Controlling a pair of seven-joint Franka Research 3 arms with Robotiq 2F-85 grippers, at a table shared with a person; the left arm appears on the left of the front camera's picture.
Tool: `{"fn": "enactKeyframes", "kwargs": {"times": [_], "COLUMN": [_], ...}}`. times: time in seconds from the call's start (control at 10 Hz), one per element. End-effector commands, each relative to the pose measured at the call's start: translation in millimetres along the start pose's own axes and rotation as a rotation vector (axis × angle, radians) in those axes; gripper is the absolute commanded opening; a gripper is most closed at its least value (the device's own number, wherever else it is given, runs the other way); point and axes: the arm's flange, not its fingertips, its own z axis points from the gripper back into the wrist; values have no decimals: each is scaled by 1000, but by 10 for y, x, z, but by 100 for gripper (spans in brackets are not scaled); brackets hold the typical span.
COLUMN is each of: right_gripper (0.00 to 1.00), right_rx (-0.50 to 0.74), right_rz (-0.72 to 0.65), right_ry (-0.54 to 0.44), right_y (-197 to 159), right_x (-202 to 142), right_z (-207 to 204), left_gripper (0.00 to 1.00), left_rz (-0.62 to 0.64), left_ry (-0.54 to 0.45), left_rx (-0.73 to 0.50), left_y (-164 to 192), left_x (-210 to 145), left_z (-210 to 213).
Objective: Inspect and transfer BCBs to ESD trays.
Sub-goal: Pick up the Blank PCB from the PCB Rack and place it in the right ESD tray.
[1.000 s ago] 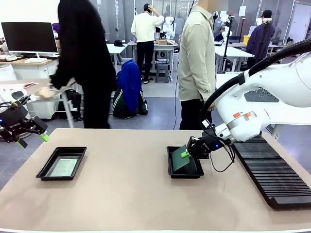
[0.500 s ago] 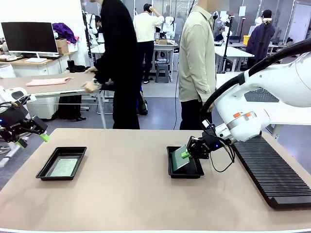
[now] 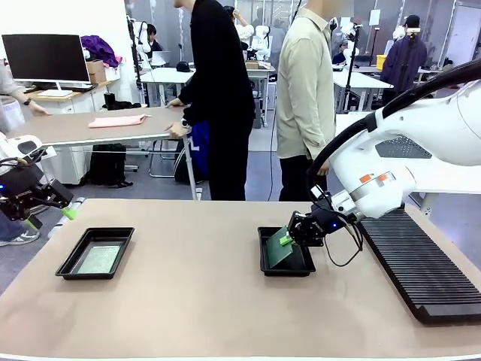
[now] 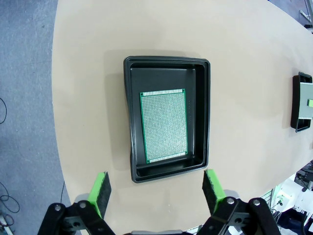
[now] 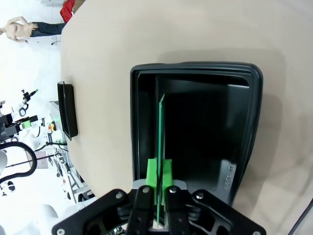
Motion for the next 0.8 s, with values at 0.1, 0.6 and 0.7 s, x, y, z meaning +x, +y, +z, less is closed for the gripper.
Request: {"fn": "enactKeyframes", "kwargs": {"times": [0.1,0.6,0.7], "right_gripper": [20,44,48], "right_rx": [-60,-128,-146], "right_rz": [-26,-53,-47], "right_ry": [-18,-5,-1], "right_y": [170,271,321], "right_x": [-21,-30,-28], "right_z": [14,112,136], "left_gripper": [100,100,100], "left_rz": [0,0,0], "left_ry": [-9,-9,-9], "left_rx": [-1,-1,-1], "left_y": [15,15,15], "left_x": [6,6,6], "left_z": [-10,-10,-10]}}
